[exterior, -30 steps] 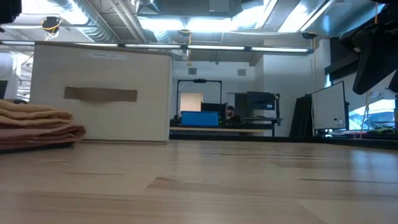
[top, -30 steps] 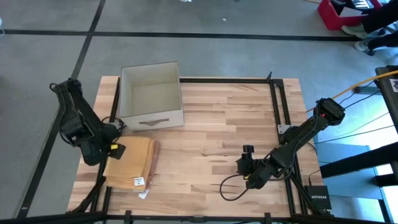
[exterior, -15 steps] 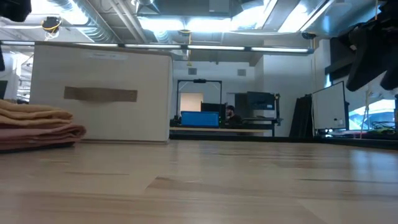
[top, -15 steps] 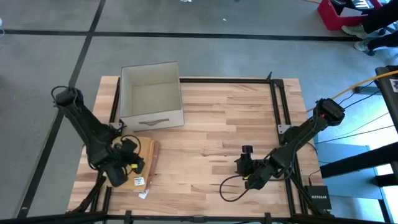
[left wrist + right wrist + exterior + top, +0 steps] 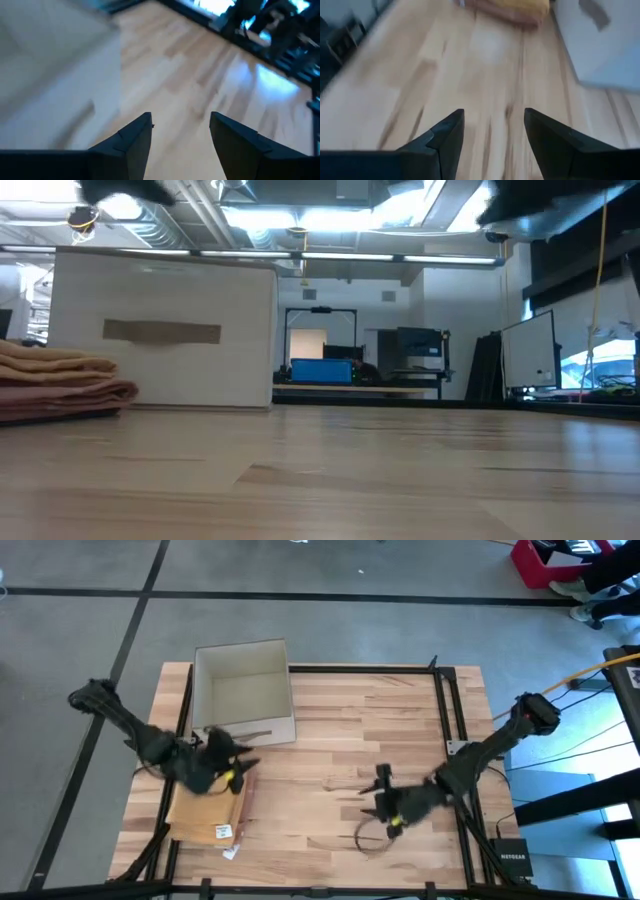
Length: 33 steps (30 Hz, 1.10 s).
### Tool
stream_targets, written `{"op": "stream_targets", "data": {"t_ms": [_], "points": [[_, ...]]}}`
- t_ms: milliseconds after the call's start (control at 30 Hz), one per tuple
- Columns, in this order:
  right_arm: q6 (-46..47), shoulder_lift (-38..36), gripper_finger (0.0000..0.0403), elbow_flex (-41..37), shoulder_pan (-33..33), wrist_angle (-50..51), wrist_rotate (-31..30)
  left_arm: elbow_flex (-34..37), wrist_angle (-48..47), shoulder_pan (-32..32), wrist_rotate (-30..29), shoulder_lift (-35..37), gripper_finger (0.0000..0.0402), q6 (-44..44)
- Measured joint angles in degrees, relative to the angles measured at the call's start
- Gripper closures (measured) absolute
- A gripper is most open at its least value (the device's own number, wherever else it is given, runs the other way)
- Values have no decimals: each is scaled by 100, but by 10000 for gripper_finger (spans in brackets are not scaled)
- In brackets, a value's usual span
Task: Fold towel
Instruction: Return to Home Position
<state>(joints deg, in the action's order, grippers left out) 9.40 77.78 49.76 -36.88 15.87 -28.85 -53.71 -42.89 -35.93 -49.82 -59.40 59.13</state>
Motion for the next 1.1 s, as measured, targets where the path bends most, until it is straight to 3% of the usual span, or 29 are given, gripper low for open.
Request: {"op": "stream_targets", "data": {"t_ms": [200, 400, 467, 567, 667, 767, 900, 1100], "points": [[-771, -773, 220, 2, 1398, -651, 1742, 3, 1439, 1088, 671, 506, 240, -2744], [-845, -2133, 293, -239, 2445, -517, 2528, 257, 2380, 1552, 983, 1189, 319, -4636], [-848, -2720, 317, -473, 2783, -547, 2708, 580, 2627, 1794, 1061, 1517, 347, -4752], [-820, -3569, 349, -913, 3193, -545, 2904, 1160, 3173, 2080, 1770, 2105, 387, -5019], [-638, -4388, 376, -1381, 3435, -548, 3149, 1768, 3816, 2190, 2406, 2720, 396, -5246], [-428, -5126, 397, -1847, 3544, -696, 3255, 2391, 4205, 2241, 2458, 3233, 393, -5298], [-355, -6002, 392, -2511, 3547, -1058, 3252, 3133, 4758, 2310, 2558, 3594, 400, -5522], [-352, -7026, 398, -2924, 3547, -983, 3445, 3734, 5150, 2377, 2612, 3926, 400, -5708]]}}
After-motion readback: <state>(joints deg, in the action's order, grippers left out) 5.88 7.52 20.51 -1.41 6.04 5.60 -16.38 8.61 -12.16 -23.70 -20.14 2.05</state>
